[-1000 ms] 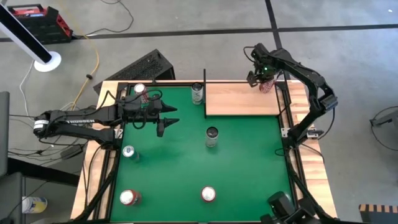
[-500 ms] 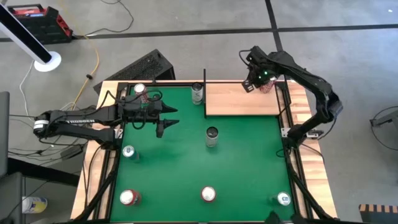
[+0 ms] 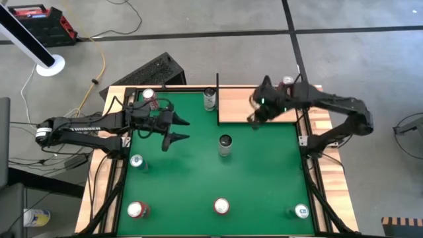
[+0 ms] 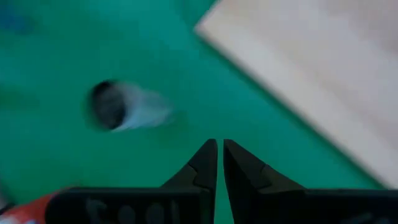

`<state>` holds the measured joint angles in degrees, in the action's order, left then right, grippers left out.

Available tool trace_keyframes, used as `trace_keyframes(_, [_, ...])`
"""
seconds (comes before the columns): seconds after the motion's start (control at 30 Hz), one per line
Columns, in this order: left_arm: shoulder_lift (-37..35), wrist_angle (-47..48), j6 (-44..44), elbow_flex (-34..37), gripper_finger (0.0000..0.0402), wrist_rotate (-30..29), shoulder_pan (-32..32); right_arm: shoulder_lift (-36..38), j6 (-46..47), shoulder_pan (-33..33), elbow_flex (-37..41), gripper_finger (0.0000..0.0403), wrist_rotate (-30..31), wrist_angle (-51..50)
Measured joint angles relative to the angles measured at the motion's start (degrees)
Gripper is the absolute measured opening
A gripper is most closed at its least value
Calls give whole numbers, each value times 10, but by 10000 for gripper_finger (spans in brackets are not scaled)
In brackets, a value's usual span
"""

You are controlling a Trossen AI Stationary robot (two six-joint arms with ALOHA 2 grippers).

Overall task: Place canned beverage on shelf
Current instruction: Put the right orange soda can on the shelf

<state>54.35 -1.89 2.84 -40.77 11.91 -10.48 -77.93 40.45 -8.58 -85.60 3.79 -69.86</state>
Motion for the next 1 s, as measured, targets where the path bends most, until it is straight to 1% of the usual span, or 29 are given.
trace_keyframes(0.1, [1, -1, -1, 0, 240, 43, 0, -1, 62, 82, 0, 54, 4, 27])
trace_keyframes(0.17, [2, 0, -1, 0, 240, 66, 0, -13, 103, 130, 0, 54, 7, 62])
trace_keyframes(0.33, [2, -2, -10, 0, 240, 102, 1, -40, 172, 223, 1, 54, 13, 148])
trace_keyframes(0.47, [2, -33, -2, 0, 240, 135, 22, -74, 186, 274, 1, 54, 9, 200])
trace_keyframes(0.6, [14, -66, -14, 1, 240, 129, 94, -95, 149, 307, 1, 54, 4, 216])
trace_keyframes(0.67, [31, -110, -33, -1, 240, 95, 136, -95, 121, 320, 1, 54, 4, 208])
trace_keyframes(0.73, [44, -129, -41, 1, 240, 46, 173, -92, 94, 330, 1, 54, 4, 212])
trace_keyframes(0.8, [73, -194, -28, 0, 240, -16, 208, -84, 70, 347, 1, 54, 4, 195])
trace_keyframes(0.87, [99, -245, 4, -1, 240, -80, 243, -75, 48, 370, 1, 54, 4, 186])
trace_keyframes(0.93, [142, -282, 28, -26, 240, -146, 284, -63, 34, 402, 0, 54, 4, 162])
trace_keyframes(1.0, [182, -261, 24, -69, 240, -211, 326, -55, 26, 437, 1, 54, 5, 144])
